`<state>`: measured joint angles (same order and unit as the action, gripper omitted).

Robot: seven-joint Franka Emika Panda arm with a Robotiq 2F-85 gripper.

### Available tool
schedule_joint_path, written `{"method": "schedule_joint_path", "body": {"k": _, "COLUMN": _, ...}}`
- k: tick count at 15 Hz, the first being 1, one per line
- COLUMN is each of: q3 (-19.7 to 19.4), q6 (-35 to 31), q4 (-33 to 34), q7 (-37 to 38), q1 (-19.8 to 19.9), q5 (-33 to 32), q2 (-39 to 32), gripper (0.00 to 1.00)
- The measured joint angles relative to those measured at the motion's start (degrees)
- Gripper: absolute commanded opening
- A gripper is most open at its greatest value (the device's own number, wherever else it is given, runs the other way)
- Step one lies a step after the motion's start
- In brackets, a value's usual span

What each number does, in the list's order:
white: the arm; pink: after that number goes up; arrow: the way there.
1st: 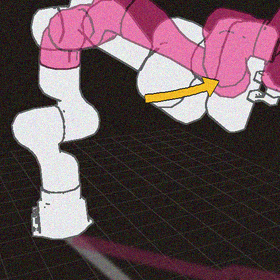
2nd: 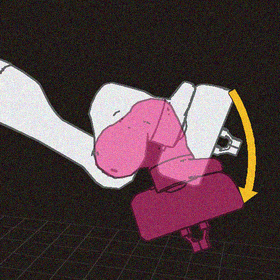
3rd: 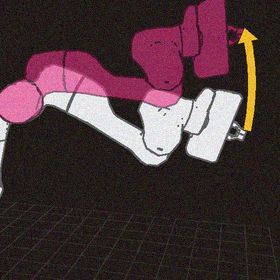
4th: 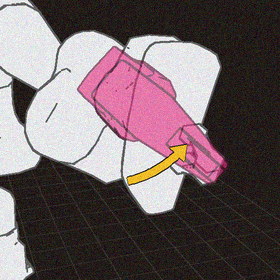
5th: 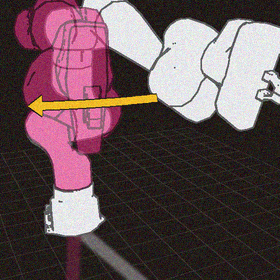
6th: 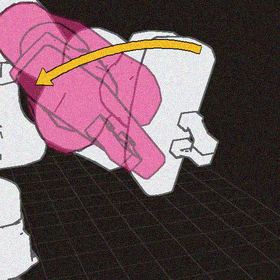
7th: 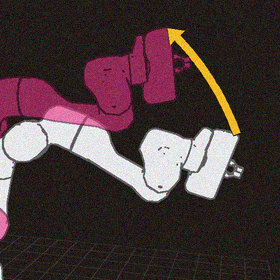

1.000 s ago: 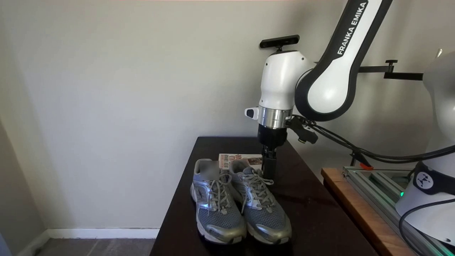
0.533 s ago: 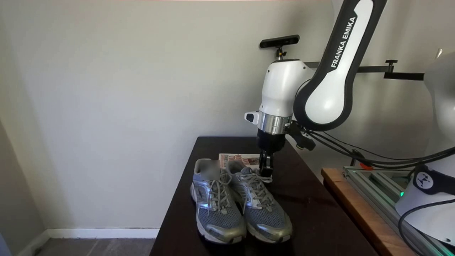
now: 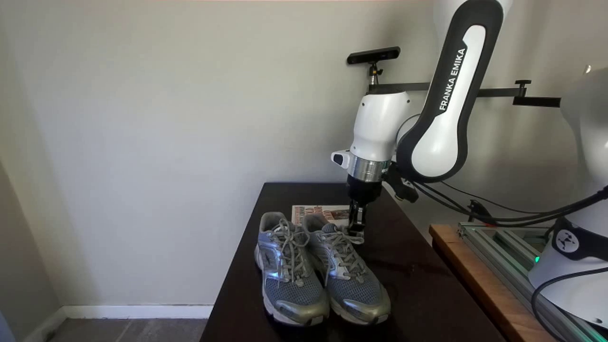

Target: Move the books to the right, then turn the shoes to the left

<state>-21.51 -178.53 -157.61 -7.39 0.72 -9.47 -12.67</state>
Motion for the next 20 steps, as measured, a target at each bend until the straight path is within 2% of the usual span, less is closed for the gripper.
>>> {"method": "schedule_joint_path", "body": {"k": 3, "q3": -12.82, "q6": -0.29, "q4": 1.07, "q7": 4.18, "q1": -10.47, "q5": -1.57, "q2": -2.79, "gripper": 0.0}}
{"method": "schedule_joint_path", "body": {"k": 6, "q3": -22.52, "q6": -0.33, "q4": 1.46, "q7": 9.03, "q1": -20.78, "q5": -1.55, "q2": -5.41, "gripper": 0.0}}
{"method": "schedule_joint_path", "body": {"k": 10, "q3": -30.91, "q6": -0.35, "q4": 1.51, "q7": 16.33, "q1": -31.62, "q5": -0.92, "q2": -8.04, "gripper": 0.01}}
{"method": "schedule_joint_path", "body": {"k": 13, "q3": -32.25, "q6": -0.37, "q4": 1.5, "q7": 18.61, "q1": -34.92, "q5": 0.22, "q2": -8.62, "gripper": 0.0}}
{"method": "schedule_joint_path", "body": {"k": 20, "q3": -26.55, "q6": -3.03, "q4": 1.48, "q7": 18.26, "q1": -33.06, "q5": 0.37, "q2": -5.91, "gripper": 0.0}}
